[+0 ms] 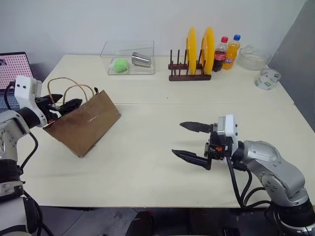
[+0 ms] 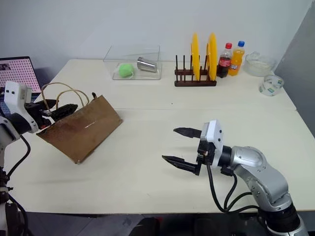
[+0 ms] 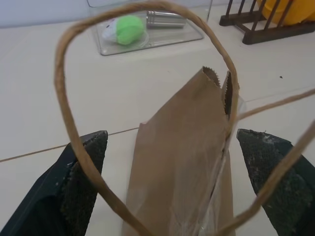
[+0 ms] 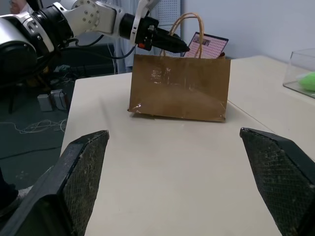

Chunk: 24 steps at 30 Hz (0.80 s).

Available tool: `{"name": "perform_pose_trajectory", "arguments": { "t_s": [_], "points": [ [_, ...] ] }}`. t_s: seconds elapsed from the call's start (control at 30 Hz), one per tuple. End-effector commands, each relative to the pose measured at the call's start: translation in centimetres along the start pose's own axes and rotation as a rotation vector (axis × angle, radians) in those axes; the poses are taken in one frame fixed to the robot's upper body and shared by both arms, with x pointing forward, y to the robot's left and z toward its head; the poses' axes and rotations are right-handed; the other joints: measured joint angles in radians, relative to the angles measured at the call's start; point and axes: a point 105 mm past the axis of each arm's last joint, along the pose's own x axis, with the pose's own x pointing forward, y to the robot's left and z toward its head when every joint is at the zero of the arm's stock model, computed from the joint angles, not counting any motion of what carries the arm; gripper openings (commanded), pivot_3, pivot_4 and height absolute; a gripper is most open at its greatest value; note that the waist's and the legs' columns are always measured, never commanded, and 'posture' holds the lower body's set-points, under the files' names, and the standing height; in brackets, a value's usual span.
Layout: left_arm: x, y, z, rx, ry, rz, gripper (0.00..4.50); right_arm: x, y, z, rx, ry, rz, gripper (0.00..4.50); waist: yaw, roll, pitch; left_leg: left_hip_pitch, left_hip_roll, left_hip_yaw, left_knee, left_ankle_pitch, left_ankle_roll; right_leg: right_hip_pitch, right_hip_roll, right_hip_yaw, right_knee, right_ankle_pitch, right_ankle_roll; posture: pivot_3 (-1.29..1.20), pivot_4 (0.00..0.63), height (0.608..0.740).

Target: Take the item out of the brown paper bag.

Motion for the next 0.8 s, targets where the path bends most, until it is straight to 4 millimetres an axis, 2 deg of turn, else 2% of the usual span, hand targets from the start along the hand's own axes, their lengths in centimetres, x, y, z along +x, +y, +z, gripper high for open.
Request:
{"name": "perform_pose_trajectory", "arguments": {
  "t_s": [0.03,0.1,0.2,0.3,0.5,0.6,0.63,0.8],
  "points": [
    [-0.4,0.5,1.7,0.019,-0.047,0.015,4.44,0.1,0.6,0.9,-0.037,-0.017,0.031,4.5,-0.003,0.0,0.0,0.0,0.0,0.0,0.0,0.0,0.0,0.0,0.0,0.0,0.0,0.0,0.0,0.0,0.15,0.74],
    [-0.3,0.2,1.9,0.009,-0.059,-0.003,4.44,0.0,0.6,1.0,-0.038,-0.016,0.031,4.5,-0.007,0.0,0.0,0.0,0.0,0.0,0.0,0.0,0.0,0.0,0.0,0.0,0.0,0.0,0.0,0.0,0.15,0.74],
    [-0.2,0.0,2.1,0.014,-0.067,-0.02,3.88,0.0,0.6,1.0,-0.041,-0.013,0.029,4.5,-0.008,0.0,0.0,0.0,0.0,0.0,0.0,0.0,0.0,0.0,0.0,0.0,0.0,0.0,0.0,0.0,0.15,0.74],
    [-0.1,-0.2,2.5,0.021,-0.078,-0.037,3.02,0.0,0.6,1.0,-0.043,-0.011,0.028,4.5,-0.008,0.0,0.0,0.0,0.0,0.0,0.0,0.0,0.0,0.0,0.0,0.0,0.0,0.0,0.0,0.0,0.15,0.74],
    [0.2,-0.1,4.6,0.058,-0.118,-0.058,1.11,-0.2,0.4,0.9,-0.044,-0.003,0.019,4.5,-0.009,0.0,0.0,0.0,0.0,0.0,0.0,0.0,0.0,0.0,0.0,0.0,0.0,0.0,0.0,0.0,0.15,0.74],
    [1.0,-0.9,5.7,0.11,-0.124,-0.116,0.22,-0.5,0.3,0.8,-0.042,0.008,0.002,4.5,-0.01,0.0,0.0,0.0,0.0,-0.001,0.0,0.0,0.0,0.0,0.0,-0.001,0.0,0.0,0.0,0.0,0.15,0.74],
    [1.2,-1.1,5.9,0.121,-0.122,-0.135,0.06,-0.6,0.3,0.8,-0.041,0.011,-0.003,4.5,-0.01,-0.001,0.0,0.0,0.0,-0.001,0.001,0.0,0.0,0.0,0.0,-0.001,0.0,0.0,0.0,0.0,0.15,0.74],
    [2.8,-3.4,8.1,0.206,-0.137,-0.276,0.06,-1.4,0.2,0.8,-0.031,0.018,-0.072,4.5,-0.009,-0.002,0.001,-0.001,-0.001,-0.001,0.001,0.0,0.0,0.0,0.0,-0.001,0.0,0.0,0.0,0.0,0.15,0.74]
  ]
}}
